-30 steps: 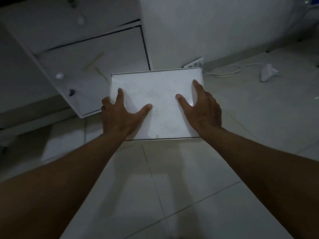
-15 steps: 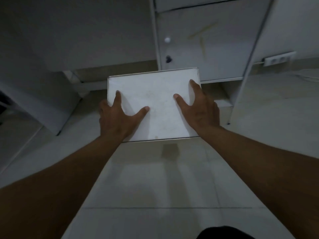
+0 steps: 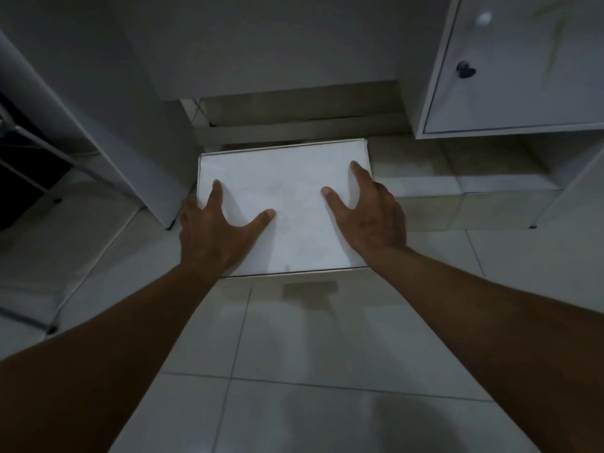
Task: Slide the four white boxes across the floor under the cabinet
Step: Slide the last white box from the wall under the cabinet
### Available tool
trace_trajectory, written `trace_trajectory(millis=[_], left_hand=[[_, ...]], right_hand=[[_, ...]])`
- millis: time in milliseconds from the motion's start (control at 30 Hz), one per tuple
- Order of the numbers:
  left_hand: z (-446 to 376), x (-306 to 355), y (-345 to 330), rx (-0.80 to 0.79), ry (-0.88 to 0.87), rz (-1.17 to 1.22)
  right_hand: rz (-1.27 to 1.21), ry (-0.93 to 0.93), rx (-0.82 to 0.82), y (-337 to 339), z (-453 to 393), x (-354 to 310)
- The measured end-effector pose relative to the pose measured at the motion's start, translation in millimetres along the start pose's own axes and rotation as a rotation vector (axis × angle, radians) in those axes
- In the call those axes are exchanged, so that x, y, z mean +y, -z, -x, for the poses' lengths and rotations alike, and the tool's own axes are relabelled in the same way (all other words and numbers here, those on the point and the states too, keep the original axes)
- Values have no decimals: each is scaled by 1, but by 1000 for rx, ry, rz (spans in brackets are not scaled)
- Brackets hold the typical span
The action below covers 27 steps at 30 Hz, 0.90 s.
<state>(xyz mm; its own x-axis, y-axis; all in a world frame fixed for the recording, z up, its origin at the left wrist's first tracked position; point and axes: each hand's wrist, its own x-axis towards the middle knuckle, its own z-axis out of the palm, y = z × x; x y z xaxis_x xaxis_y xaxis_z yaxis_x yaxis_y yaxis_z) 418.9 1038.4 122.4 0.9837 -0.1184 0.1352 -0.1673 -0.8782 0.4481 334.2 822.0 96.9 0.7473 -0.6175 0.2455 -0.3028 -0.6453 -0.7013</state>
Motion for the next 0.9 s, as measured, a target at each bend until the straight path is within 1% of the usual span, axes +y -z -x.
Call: trace_trajectory(millis=[67,267,367,467,633,800,900], left_hand=[[-24,-15,-2,-50,-24,-16],[-90,-45,-6,-189,-103,31],[-113,-57,-4,-225,-143,61],[-128,-73,-6,-237,-169,92],[-145,-112,-14,-256,-146,135],[-152,-153,-32,-278,-86,29],[-149,-177,-44,-301,-35,16]], right_hand=[[22,-37,23,-20,-4,-10],[94,-142,86,-63,-10,-36],[101,-196,98,-77,-10,-49],[138,-208,122,-94,-12,-61],[192,-216,86,-125,-15,-78],[212,-214,11,-173,-5,-76],[194,-225,-47,-200,4,-66]])
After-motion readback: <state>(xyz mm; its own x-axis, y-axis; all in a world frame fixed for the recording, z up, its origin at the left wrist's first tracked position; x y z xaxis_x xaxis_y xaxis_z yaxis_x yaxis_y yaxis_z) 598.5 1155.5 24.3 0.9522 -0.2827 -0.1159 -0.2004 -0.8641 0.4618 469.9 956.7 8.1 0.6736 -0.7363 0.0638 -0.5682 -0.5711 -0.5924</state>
